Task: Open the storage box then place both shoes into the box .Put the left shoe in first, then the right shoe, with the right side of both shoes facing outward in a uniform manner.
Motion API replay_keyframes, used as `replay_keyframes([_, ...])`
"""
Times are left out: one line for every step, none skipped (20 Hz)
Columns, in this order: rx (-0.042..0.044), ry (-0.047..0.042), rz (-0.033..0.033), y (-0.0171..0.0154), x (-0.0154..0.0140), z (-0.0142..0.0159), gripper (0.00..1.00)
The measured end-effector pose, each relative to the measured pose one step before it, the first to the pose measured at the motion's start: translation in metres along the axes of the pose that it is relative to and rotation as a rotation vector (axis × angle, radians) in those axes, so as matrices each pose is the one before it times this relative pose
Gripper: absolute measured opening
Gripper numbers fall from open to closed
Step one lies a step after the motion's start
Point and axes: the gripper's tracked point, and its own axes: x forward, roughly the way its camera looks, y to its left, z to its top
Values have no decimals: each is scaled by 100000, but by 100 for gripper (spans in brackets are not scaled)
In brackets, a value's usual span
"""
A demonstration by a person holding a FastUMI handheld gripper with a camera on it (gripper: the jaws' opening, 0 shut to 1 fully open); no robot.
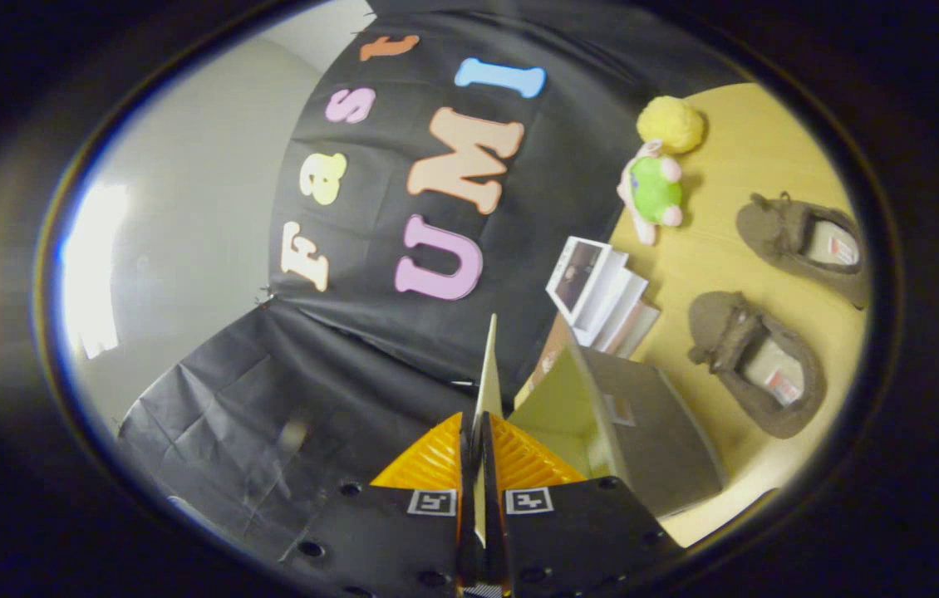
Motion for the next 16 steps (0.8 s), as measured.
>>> replay_keyframes([-1839,1223,2176,1718,508,-484,8])
replay_keyframes([-2229,1188,1893,1572,459,-628,9])
replay_keyframes([-2743,1297,1820,1539,591,-682,9])
replay_keyframes([-2727,1509,1554,1460,752,-834,10])
replay_keyframes([-2180,1486,1163,1171,806,-803,10])
replay_keyframes([-1265,1301,1177,1229,667,-980,10])
replay_keyframes([-714,1135,1306,1139,795,-1071,11])
replay_keyframes([-668,1372,1211,1061,833,-1080,11])
replay_keyframes([-1432,2029,939,923,847,-1360,12])
replay_keyframes([-2306,1990,408,630,879,-1352,12])
replay_keyframes([-1700,2136,118,622,1041,-1390,12])
replay_keyframes([-530,1846,555,478,872,-1614,12])
replay_keyframes([74,1605,364,386,864,-1663,12])
replay_keyframes([-599,1741,-285,247,767,-1499,12])
replay_keyframes([-1507,1882,-752,253,657,-1460,12])
replay_keyframes([-1905,1792,-775,-17,692,-1243,12])
